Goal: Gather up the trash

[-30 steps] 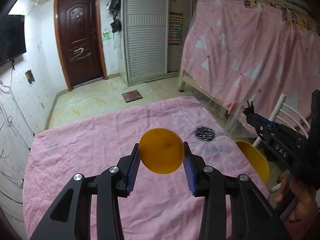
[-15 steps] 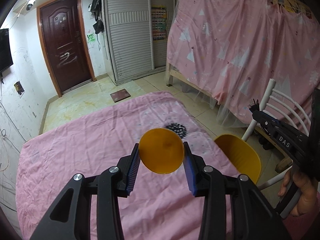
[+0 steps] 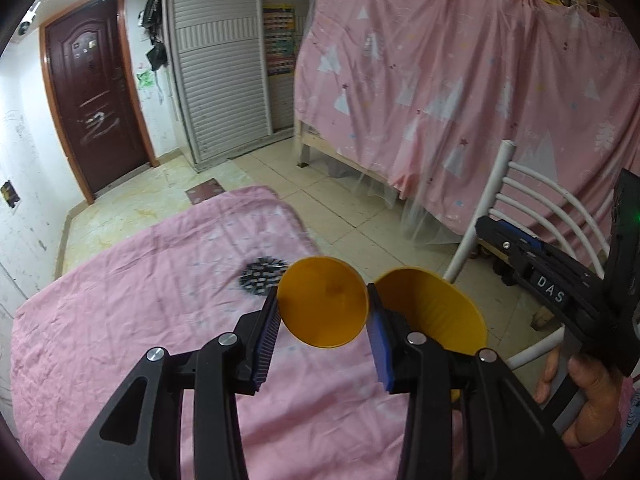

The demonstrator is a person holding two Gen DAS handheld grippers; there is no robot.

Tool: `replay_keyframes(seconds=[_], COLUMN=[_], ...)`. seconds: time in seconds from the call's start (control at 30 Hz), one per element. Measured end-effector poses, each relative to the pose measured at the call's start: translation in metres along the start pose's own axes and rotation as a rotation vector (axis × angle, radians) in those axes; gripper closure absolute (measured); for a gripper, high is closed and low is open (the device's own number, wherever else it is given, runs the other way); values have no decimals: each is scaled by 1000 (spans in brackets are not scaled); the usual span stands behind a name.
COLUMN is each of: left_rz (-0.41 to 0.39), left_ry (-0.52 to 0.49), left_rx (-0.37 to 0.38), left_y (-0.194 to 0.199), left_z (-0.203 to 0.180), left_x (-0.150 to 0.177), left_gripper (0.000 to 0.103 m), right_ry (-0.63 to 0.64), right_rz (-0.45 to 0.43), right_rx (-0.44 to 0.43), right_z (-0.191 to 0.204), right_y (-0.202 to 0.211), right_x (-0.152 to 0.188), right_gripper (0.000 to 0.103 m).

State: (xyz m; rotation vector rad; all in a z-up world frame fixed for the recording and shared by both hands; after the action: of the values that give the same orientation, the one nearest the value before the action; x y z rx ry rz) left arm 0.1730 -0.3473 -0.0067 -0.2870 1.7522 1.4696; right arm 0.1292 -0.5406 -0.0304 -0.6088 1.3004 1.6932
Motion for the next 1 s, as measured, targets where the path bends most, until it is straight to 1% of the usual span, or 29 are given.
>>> replay_keyframes(seconds=[0.07, 0.13, 0.17, 0.27, 0.43, 0.5, 0.53, 0.57, 0.6, 0.67, 0.73, 0.8, 0.87, 0.9, 1.0], left_rz=[-2, -9, -13, -15, -15, -19, -18, -15, -11, -21, -32, -30, -31, -31, -42], left_ry=[0, -1, 0, 9, 6, 7, 8, 8, 7, 10, 10, 19, 33, 39, 63], left_rx=[31, 70, 85, 121, 170, 191, 206, 216, 223, 220, 197, 192, 187, 183, 167], left_y=[-2, -4, -5, -11, -19, -22, -23, -23, -24, -23, -22, -22, -20, -20, -16], left_z=[-10, -20, -26, -37, -59, -66, -70, -72, -72, -73, -69, -63, -54, -49, -31], left_x=[-2, -6, -8, -13, -19, -20, -21, -20, -19, -17, -16, -15, -14, -13, -11], left_gripper=[69, 69, 69, 69, 69, 67, 65, 52, 34, 24, 23, 23, 21, 21, 19], right_ry=[-13, -30, -38, -68, -110, -122, -131, -136, -140, -145, -146, -143, -138, -132, -115], right_rz=[-14, -33, -43, -74, -119, -132, -141, -146, -149, -153, -153, -151, -148, -146, -138], right_rx=[5, 9, 13, 27, 37, 41, 42, 42, 41, 40, 38, 34, 30, 26, 18], right_z=[-4, -9, -11, -19, -30, -33, -35, -36, -38, -40, -40, -40, -37, -35, -25], right_y=[4, 9, 11, 19, 30, 33, 34, 35, 36, 37, 37, 36, 35, 34, 29], right_x=[-2, -4, -5, -7, -11, -12, -13, -13, -14, -14, -13, -13, -14, -13, -14], right_gripper=[64, 61, 57, 50, 48, 38, 36, 34, 33, 32, 31, 28, 19, 18, 16])
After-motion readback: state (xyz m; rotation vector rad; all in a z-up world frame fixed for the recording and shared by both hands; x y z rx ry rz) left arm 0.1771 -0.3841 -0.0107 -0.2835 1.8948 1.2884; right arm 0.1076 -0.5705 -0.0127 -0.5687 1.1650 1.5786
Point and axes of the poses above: each gripper's, at about its wrist camera, not at the fingertips, and y roughly against the way its jaws point, z to its left, x to its underside, the point moved 3 cm from there along -y, roughly the way its jaws point, and after that the axes turned 1 degree about -x, right-handed, at the moved point
